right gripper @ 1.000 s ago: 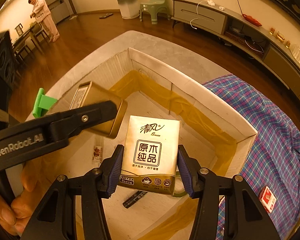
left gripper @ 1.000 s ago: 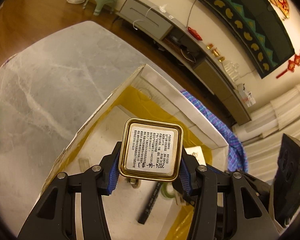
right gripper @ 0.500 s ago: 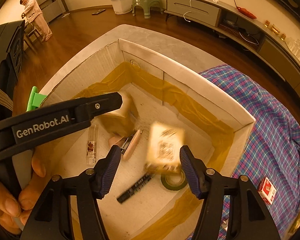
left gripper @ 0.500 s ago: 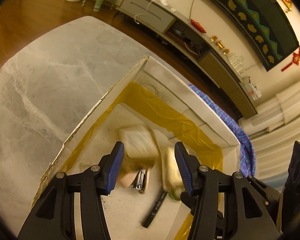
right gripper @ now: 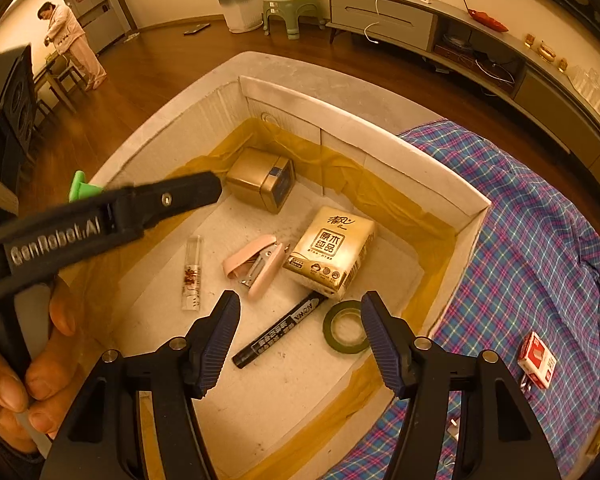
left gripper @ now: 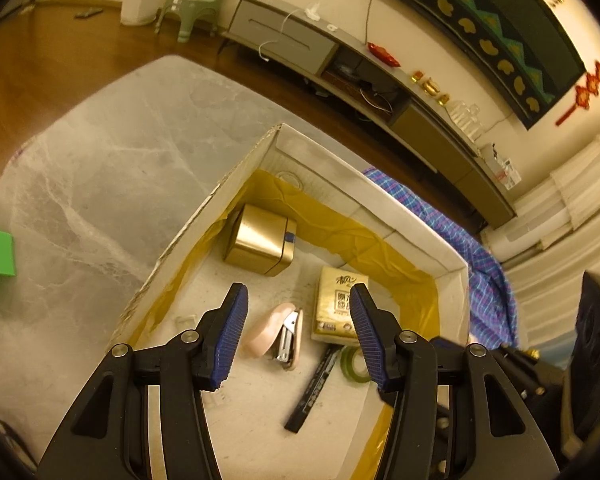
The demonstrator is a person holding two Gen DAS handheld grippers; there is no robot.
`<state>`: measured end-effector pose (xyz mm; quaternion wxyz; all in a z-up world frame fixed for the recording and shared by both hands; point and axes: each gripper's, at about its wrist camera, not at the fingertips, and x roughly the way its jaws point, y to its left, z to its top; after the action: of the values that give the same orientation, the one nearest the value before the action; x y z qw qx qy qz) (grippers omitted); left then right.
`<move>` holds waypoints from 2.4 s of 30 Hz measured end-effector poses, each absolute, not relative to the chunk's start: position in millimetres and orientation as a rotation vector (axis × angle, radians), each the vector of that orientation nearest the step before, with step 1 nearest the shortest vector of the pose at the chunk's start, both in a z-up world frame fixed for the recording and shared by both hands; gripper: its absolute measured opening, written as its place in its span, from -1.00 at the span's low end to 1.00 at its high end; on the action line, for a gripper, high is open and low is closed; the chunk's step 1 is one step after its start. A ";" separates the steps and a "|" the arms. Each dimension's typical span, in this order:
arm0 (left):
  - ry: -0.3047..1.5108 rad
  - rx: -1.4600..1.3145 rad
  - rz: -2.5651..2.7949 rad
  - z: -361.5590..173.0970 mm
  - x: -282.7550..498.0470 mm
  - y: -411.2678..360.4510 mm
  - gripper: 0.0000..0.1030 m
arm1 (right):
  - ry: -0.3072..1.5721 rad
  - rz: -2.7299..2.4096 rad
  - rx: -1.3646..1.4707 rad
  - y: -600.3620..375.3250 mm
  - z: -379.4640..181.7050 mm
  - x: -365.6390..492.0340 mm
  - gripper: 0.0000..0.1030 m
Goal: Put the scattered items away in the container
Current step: 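Move both grippers back toward the remaining items on the plaid cloth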
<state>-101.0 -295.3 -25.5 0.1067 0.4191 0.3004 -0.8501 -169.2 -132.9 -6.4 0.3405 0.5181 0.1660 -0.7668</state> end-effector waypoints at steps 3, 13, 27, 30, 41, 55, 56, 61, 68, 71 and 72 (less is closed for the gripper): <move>0.829 1.212 -2.506 -18.5 -92.7 -292.1 0.08 | 0.390 -1.990 1.319 -126.3 2.2 -162.5 0.24; 0.625 1.129 -2.543 6.2 -73.6 -269.2 0.08 | 0.249 -2.018 1.163 -90.9 37.5 -127.7 0.24; 0.483 1.061 -2.680 42.4 -33.0 -213.1 0.08 | 0.170 -2.045 1.008 -27.7 49.5 -77.9 0.28; 0.470 1.052 -2.723 50.2 -27.7 -196.5 0.08 | 0.148 -2.068 0.978 -5.5 50.8 -68.9 0.28; 0.341 1.094 -2.875 60.7 -16.5 -125.7 0.08 | 0.066 -2.154 0.915 71.7 56.1 -51.4 0.28; 0.181 1.382 -2.901 6.4 -60.5 -25.7 0.09 | -0.020 -2.296 1.132 149.8 -15.9 -95.8 0.21; 0.173 1.403 -2.893 0.5 -65.8 -21.1 0.09 | -0.008 -2.294 1.152 148.7 -21.9 -97.7 0.20; 0.133 1.533 -2.830 -38.4 -97.5 -2.1 0.09 | 0.074 -2.283 1.242 142.4 -56.4 -106.0 0.16; 0.172 1.684 -2.740 -86.1 -134.3 10.8 0.09 | 0.110 -2.270 1.293 137.9 -89.3 -118.4 0.16; 0.150 1.700 -2.724 -95.8 -142.4 13.5 0.09 | 0.108 -2.257 1.311 134.7 -100.4 -126.0 0.05; 0.136 1.695 -2.724 -98.4 -144.1 14.0 0.09 | 0.110 -2.249 1.316 132.7 -103.7 -128.1 -0.06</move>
<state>-144.1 14.0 -98.4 -0.0347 0.5276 0.0422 -0.8477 -128.1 132.7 -103.7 0.2636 0.4868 0.0407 -0.8318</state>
